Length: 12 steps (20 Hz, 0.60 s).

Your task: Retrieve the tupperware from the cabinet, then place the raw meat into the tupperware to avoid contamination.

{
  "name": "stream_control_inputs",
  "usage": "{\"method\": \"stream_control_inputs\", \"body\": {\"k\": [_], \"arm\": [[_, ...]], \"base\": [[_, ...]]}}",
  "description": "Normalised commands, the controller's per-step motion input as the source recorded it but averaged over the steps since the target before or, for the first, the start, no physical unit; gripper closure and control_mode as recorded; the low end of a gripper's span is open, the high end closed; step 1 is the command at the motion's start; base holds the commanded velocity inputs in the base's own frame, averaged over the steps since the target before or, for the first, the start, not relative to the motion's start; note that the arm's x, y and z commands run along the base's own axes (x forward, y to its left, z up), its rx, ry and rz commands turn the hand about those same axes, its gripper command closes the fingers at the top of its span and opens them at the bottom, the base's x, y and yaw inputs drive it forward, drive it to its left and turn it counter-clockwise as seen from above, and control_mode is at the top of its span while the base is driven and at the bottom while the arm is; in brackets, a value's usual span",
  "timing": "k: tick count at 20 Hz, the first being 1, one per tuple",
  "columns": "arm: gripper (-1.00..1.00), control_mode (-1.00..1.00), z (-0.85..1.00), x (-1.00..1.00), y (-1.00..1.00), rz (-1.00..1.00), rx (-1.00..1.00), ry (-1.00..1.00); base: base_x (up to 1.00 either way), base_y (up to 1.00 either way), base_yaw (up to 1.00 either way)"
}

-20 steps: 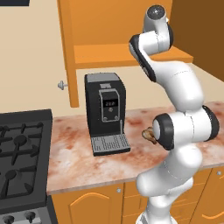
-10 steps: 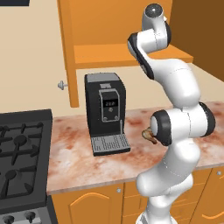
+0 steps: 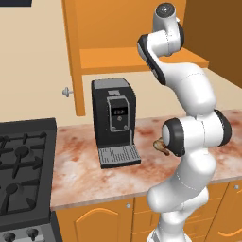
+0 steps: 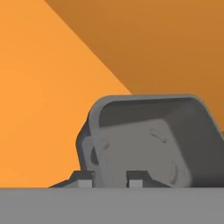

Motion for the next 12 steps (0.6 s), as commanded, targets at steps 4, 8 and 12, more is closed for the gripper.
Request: {"method": "stream_control_inputs", "body": {"k": [4, 8, 12], "arm": [[1.0, -1.0, 0.0, 0.0, 0.0, 0.0, 0.0, 0.0], [1.0, -1.0, -0.05, -0.04, 0.0, 0.0, 0.0, 0.0], [1.0, -1.0, -0.15, -0.11, 0.0, 0.01, 0.0, -0.05]], "base": [[0.0, 0.0, 0.0], [0.0, 0.0, 0.0], [0.0, 0.0, 0.0]]}}
